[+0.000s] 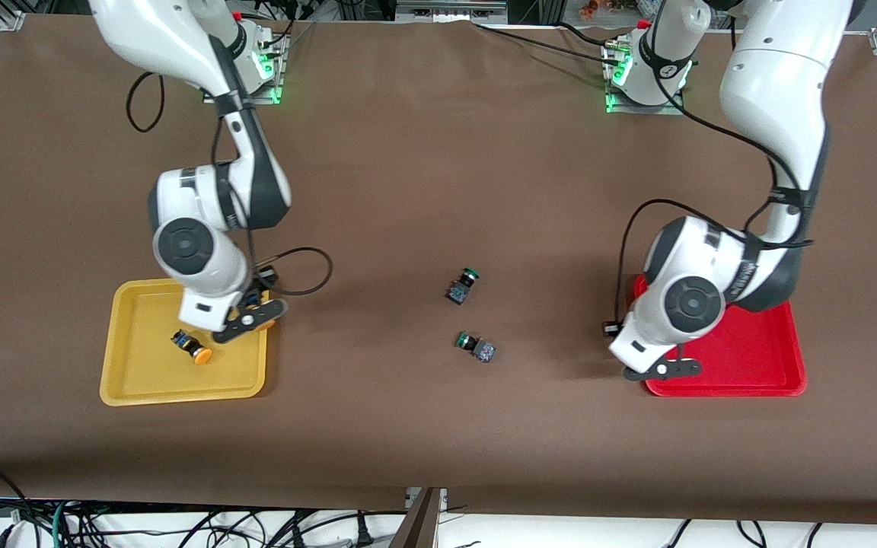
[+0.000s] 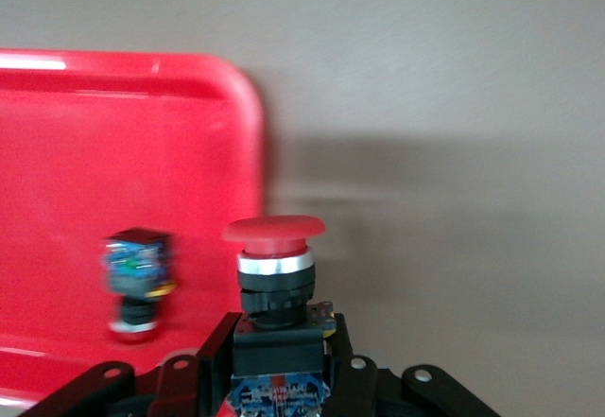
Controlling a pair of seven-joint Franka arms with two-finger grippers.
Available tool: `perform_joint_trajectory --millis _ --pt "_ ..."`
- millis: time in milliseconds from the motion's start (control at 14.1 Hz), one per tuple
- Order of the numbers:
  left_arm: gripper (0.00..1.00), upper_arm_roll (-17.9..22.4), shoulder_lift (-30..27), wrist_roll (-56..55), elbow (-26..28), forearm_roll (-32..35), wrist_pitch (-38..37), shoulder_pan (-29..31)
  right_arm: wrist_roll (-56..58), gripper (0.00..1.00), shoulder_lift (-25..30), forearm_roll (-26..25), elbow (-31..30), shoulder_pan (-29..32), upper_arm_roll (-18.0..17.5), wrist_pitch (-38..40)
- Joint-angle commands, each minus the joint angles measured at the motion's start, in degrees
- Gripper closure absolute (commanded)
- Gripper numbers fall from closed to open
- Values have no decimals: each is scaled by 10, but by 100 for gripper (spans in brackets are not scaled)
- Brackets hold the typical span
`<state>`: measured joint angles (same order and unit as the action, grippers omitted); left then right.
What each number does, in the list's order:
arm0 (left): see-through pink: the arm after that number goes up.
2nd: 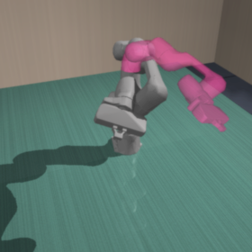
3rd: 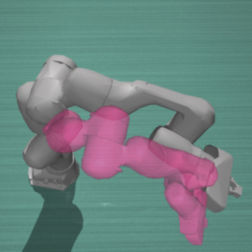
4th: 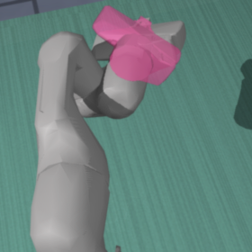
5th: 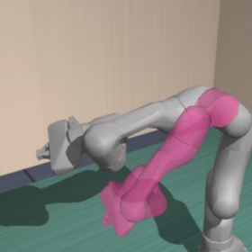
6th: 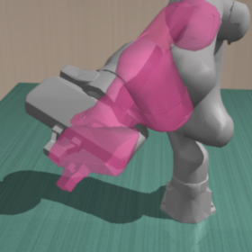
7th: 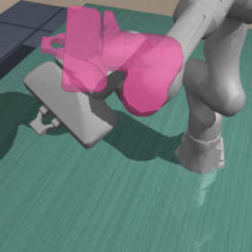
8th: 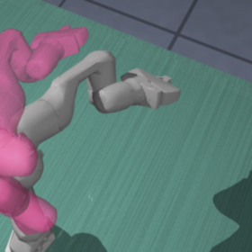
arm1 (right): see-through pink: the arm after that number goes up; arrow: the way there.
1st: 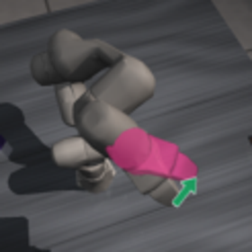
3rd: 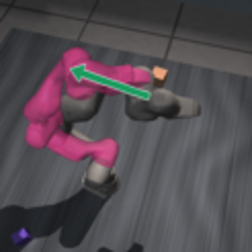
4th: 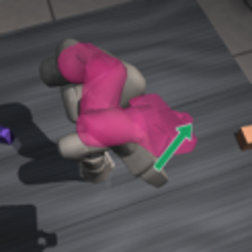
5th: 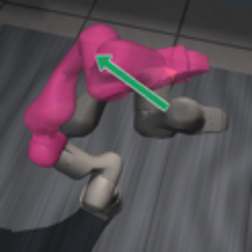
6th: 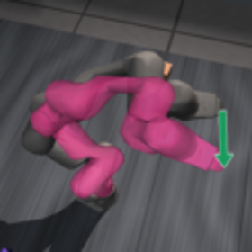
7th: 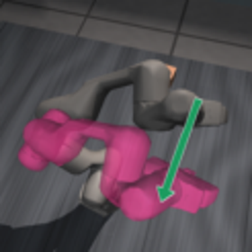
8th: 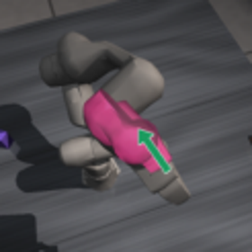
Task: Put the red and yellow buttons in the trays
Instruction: 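Carry the yellow button into the yellow tray while the left gripper carries red into red, then open the right gripper over the yellow tray while the left gripper releases red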
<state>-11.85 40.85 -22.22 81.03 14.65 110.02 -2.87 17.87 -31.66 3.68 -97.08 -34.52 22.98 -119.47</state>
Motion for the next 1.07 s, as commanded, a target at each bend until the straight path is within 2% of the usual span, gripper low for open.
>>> perform_joint_trajectory --millis 0,142,284,426,569,640,711,782,924,995 --pt "87 -5 -18 116 21 12 -15 66 18 98 -3 9 -46 16 -2 -44" --pt "87 -10 -16 216 21 7 -7 129 27 97 -9 24 -72 19 -2 -89" --pt "87 -12 -9 297 32 2 19 176 48 97 -16 46 -75 26 -2 -93" --pt "86 -12 -1 335 79 2 92 200 72 95 -24 70 -74 37 -3 -102" --pt "84 -12 2 364 131 2 181 225 78 93 -32 74 -74 39 -3 -115" --pt "78 -12 1 365 134 2 183 226 79 92 -37 74 -74 41 -3 -119" --pt "53 -12 0 365 133 2 181 224 79 89 -38 74 -74 42 -3 -123" --pt "1 -12 -1 366 134 2 181 223 80 88 -38 74 -72 44 -3 -123" --pt "0 -13 -3 366 132 2 179 222 81 82 -38 74 -68 52 -4 -123" --pt "0 -14 -10 366 130 2 169 222 83 75 -38 75 -68 53 -5 -124"
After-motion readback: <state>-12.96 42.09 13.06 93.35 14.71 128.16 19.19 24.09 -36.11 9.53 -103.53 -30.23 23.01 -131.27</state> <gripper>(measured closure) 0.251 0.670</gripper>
